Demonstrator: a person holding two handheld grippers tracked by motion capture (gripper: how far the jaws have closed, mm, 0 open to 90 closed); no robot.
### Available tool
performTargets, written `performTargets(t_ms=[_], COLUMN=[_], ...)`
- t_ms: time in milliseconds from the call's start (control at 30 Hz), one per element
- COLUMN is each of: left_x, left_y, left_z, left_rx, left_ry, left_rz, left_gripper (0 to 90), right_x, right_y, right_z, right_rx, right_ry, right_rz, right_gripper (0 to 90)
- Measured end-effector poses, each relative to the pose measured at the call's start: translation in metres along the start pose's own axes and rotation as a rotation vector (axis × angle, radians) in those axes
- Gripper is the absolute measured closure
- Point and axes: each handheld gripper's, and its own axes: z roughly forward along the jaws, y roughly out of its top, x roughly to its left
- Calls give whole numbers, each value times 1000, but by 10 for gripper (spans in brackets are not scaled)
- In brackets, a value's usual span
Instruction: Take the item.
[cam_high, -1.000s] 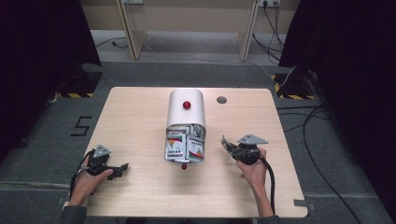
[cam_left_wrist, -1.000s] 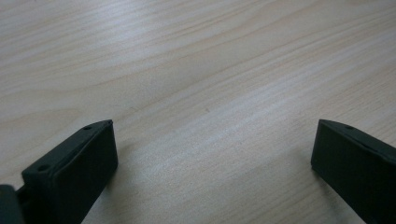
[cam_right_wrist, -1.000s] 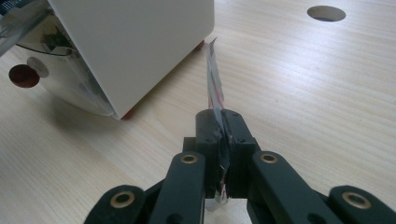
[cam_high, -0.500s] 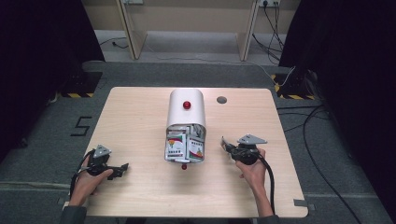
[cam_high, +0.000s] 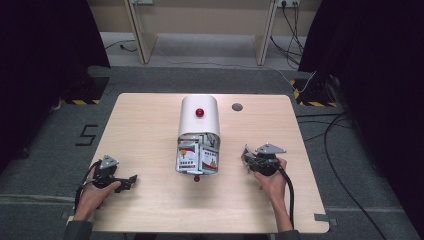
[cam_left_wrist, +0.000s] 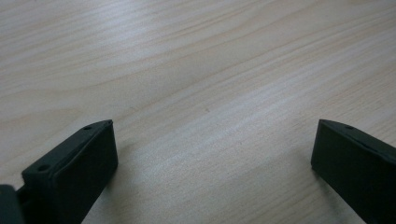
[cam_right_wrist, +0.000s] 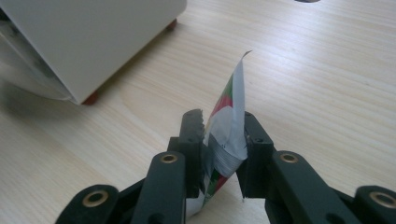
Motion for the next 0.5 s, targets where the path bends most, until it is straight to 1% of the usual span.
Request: performTargets(t_ms=[200, 367, 500], left_x=[0, 0, 0], left_y=[0, 0, 0], left_z=[0, 0, 0], left_rx=[0, 0, 0], left_ry=[0, 0, 0], left_rz=[0, 0, 0], left_gripper=[0, 0, 0], right_x=[-3, -3, -5], right_y=[-1, -1, -2], right_z=[1, 2, 3], right_rx=[27, 34, 49], right_ry=[-40, -51, -59], right_rz=[-13, -19, -1], right_gripper=[703, 688, 634])
